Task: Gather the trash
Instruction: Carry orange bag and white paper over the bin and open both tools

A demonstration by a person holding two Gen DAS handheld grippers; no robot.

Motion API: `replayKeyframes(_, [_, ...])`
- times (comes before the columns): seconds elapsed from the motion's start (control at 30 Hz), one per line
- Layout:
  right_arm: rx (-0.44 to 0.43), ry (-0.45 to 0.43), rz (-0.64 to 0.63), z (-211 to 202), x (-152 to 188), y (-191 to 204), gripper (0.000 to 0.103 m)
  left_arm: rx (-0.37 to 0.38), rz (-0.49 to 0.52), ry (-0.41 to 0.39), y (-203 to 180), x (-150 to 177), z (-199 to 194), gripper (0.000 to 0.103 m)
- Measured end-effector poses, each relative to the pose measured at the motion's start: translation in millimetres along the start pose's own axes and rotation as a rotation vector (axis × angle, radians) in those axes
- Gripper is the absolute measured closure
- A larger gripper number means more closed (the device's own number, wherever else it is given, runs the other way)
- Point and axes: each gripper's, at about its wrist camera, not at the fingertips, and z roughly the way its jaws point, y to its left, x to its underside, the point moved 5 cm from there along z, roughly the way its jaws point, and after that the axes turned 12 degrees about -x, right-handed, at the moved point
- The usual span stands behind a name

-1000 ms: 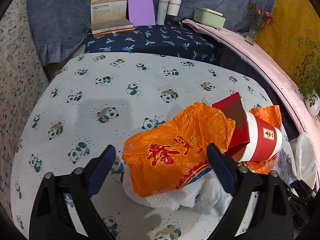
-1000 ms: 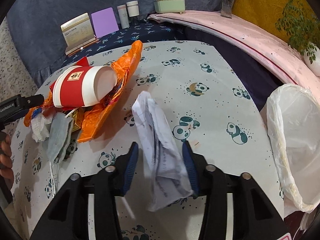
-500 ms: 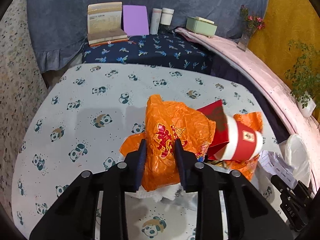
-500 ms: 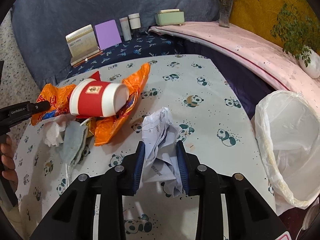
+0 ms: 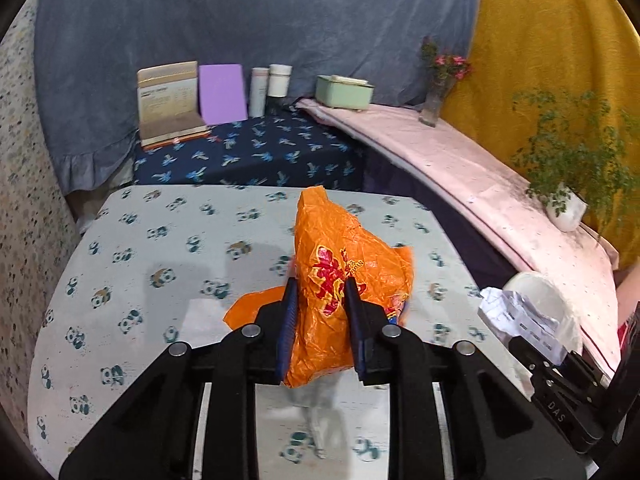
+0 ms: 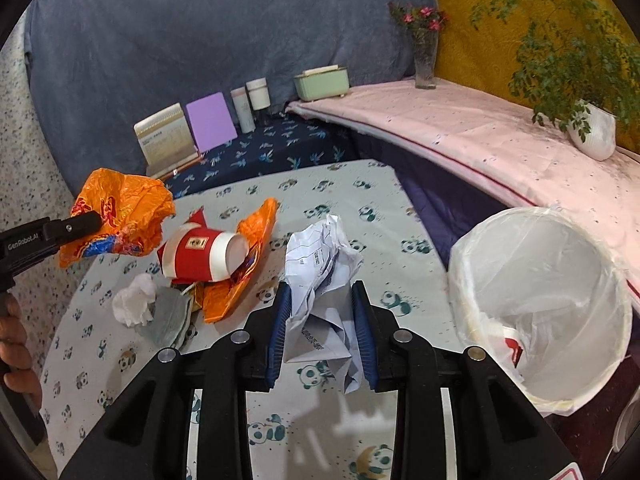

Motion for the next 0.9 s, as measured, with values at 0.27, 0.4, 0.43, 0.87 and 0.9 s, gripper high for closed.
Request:
replayKeyframes(0.27, [0.049,-0.065,0.036,-40.4,-5.3,-34.7,0.073,0.093,0.075,-0.003,-70.8,6.4,-17.5,0.081])
replayKeyframes(0.4, [0.08,-0.087,0.065,-58.2,-4.4,-59.2,0.073,0.137,0.114,0.007,-107.7,13.7,-20.4,0.081])
replayKeyframes(0.43, [0.088,-0.093,0.072,-62.1,-3.9,-65.1,0.073,0.151,0.128,0.012,-119.7,16.1,-20.9,0.081])
replayKeyframes(0.87, [0.182,-0.136,0.174,-107.0,10.3,-145.5,0.073,0.266,0.272,0.051,-225.9,49.2,-26.2,0.08])
replayKeyframes(0.9, [0.186,-0.136,0.179,-108.4,11.3,-149.0,0.073,0.272,0.28,0.056,-231.6,50.9,-25.9,0.08])
